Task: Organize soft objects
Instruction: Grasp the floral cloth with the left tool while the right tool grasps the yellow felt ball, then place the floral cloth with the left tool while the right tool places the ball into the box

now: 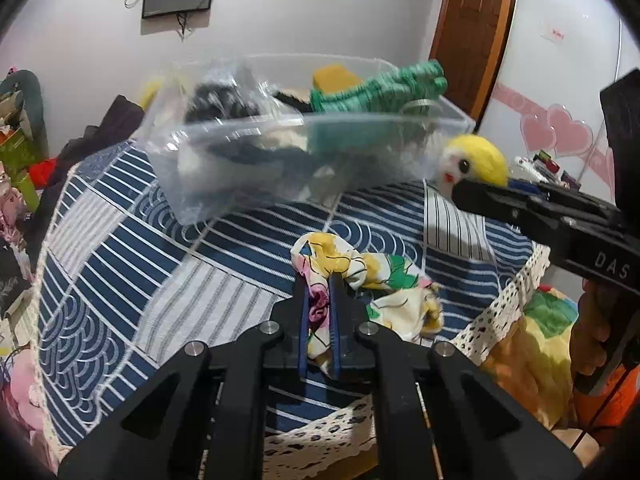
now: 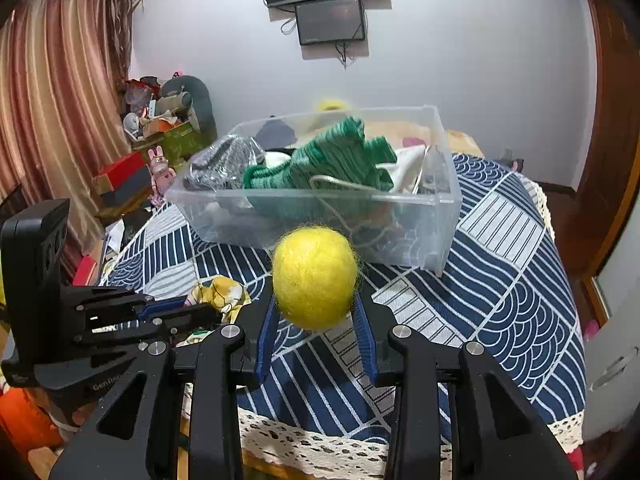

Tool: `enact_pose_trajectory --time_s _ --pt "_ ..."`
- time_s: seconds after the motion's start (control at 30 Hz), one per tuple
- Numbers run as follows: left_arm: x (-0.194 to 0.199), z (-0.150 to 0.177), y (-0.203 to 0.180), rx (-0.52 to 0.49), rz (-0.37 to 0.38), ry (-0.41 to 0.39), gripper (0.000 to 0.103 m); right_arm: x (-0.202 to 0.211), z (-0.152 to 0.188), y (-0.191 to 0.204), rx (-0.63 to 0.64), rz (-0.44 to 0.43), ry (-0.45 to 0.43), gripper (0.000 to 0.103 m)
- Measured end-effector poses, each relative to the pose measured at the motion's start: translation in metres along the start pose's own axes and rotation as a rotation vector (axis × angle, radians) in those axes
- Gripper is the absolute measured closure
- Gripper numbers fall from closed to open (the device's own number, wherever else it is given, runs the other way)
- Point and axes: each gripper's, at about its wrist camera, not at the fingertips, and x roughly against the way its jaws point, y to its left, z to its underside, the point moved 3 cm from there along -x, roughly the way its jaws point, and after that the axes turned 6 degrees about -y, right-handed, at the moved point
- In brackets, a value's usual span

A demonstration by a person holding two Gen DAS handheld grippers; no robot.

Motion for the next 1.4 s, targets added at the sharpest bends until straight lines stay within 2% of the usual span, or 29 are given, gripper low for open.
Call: enact_pose_trajectory --time_s 0.13,0.53,0.7,0.83,1.07,1.23,1.4 --pt "0.015 -0.011 0.006 0.007 -0.013 -0.049 0.095 0.006 -0.006 0.003 0.007 0.004 -0.021 0.071" --pt "0.068 -0.078 0.011 -0.002 -0.044 -0.285 0.095 0.023 -0.04 -0.008 0.013 0.058 -0.128 0.071" --pt "0.072 -0.101 0.009 -0.01 -0.052 -0.358 0.095 0.021 -0.055 -0.02 0.001 0.094 -0.161 0.071" --pt "0.066 -0.114 0.008 -0.02 -0.088 -0.402 0.095 0.014 -0.065 -0.03 -0.009 0.126 -0.17 0.071" --pt "0.031 -0.128 0.022 0.039 -0.091 -0.381 0.095 -0.01 -0.066 -0.036 -0.029 0.142 -0.125 0.071" --pt "-0.002 -0.124 0.025 0.041 -0.099 -0.311 0.095 -0.02 -0.059 -0.042 -0.052 0.138 -0.096 0.071" --pt "-0.028 -0.113 0.027 0.04 -0.113 -0.244 0.094 -0.024 -0.056 -0.035 -0.023 0.143 -0.076 0.071"
